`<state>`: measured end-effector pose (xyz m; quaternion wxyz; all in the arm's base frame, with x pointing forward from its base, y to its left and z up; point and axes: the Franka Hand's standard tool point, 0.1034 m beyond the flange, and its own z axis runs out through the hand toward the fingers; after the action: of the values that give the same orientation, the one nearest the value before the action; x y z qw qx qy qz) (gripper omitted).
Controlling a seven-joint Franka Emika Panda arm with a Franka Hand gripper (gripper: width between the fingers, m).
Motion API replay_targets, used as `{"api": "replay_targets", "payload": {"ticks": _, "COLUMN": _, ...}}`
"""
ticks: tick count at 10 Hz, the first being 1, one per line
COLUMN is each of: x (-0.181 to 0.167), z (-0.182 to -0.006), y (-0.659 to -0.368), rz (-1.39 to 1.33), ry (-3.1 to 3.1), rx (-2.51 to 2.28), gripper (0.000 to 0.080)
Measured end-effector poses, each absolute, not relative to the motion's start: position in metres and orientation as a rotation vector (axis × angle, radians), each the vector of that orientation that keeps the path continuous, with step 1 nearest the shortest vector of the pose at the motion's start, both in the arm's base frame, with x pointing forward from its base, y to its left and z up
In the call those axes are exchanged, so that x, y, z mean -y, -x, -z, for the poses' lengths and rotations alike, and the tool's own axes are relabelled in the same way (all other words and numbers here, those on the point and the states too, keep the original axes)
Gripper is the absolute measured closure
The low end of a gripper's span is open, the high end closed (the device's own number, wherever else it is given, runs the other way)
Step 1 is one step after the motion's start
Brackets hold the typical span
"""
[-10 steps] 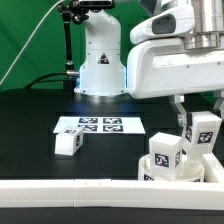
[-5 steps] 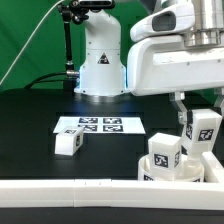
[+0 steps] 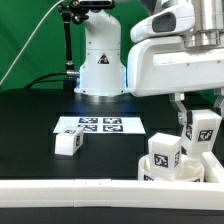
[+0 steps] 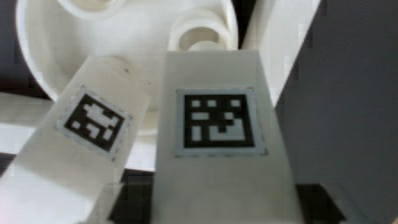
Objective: Assemble stool
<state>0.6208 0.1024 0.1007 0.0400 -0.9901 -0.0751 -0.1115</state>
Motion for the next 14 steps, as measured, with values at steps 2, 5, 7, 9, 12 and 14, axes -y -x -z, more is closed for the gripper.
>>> {"api": "replay_targets", "payload": {"ticks": 2, "x": -0.102, "z": -0.098, "y": -0.619, "rz": 0.334, "ry": 3.035, "rx": 0.230, "gripper": 0.0461}}
{"api": "replay_targets", "payload": {"ticks": 5, "x": -0.102, "z": -0.092, "y": -0.616, "rz": 0.320, "ry": 3.037, "rx": 0.231, "gripper": 0.0461}}
{"api": "replay_targets", "payload": {"ticks": 7, "x": -0.102, "z": -0.090, "y": -0.615, "rz": 0.327, "ry": 3.037, "rx": 0.231, "gripper": 0.0461}}
{"api": "replay_targets", "payload": {"ticks": 9, "x": -0.102, "z": -0.088, "y": -0.615, "rz": 0.362, "ry": 3.035, "rx": 0.229, "gripper": 0.0461}}
{"api": "replay_targets", "payload": {"ticks": 12, "x": -0.100, "z": -0.087, "y": -0.616, "rz": 0.434, "ry": 3.030, "rx": 0.226, "gripper": 0.0461}}
{"api": "replay_targets", "payload": {"ticks": 14, "x": -0.100, "z": -0.088, "y": -0.617, "rz": 0.446, "ry": 3.029, "rx": 0.225, "gripper": 0.0461}}
